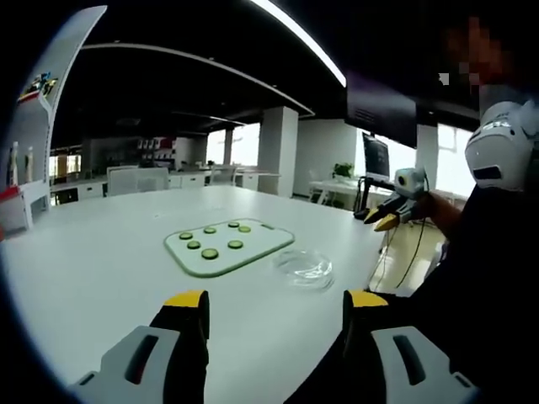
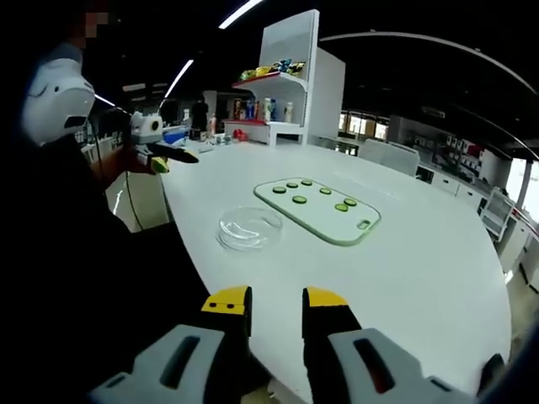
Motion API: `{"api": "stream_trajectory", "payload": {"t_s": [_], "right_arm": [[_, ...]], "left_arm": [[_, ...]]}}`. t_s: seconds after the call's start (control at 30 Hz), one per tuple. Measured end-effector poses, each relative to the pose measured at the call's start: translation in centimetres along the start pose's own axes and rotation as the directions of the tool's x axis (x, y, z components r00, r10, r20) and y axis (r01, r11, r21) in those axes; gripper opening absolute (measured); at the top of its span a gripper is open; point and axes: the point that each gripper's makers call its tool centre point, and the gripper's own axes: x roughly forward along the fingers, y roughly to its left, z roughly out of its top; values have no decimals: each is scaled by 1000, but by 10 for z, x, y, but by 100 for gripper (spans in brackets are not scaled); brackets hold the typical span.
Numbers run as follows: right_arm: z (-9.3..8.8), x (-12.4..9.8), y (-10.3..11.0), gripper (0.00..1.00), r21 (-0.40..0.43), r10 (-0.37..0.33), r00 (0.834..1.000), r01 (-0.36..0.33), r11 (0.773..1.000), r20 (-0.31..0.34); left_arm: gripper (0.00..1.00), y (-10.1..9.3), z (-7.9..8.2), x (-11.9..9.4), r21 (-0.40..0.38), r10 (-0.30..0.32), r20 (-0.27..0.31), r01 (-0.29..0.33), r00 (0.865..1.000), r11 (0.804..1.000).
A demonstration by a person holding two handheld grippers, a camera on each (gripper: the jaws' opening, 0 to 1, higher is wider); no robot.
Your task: Open the petri dish lid, add cucumber slices into the petri dish, and close the lid
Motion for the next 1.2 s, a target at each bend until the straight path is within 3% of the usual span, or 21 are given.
{"api": "stream_trajectory", "payload": {"t_s": [0.23,0.47,0.97,1.2], "right_arm": [[6,8,4,25,-34,49,997,-47,998,60],[18,17,10,26,-30,110,981,-107,994,158],[17,35,8,27,-41,143,964,-137,990,222],[17,46,10,28,-44,188,951,-182,982,245]], "left_arm": [[64,-3,2,6,14,-56,47,55,997,998],[64,-4,8,11,39,-104,114,100,988,994],[63,-11,-1,28,54,-176,101,172,979,984],[63,-16,-1,39,93,-249,121,239,961,967]]}}
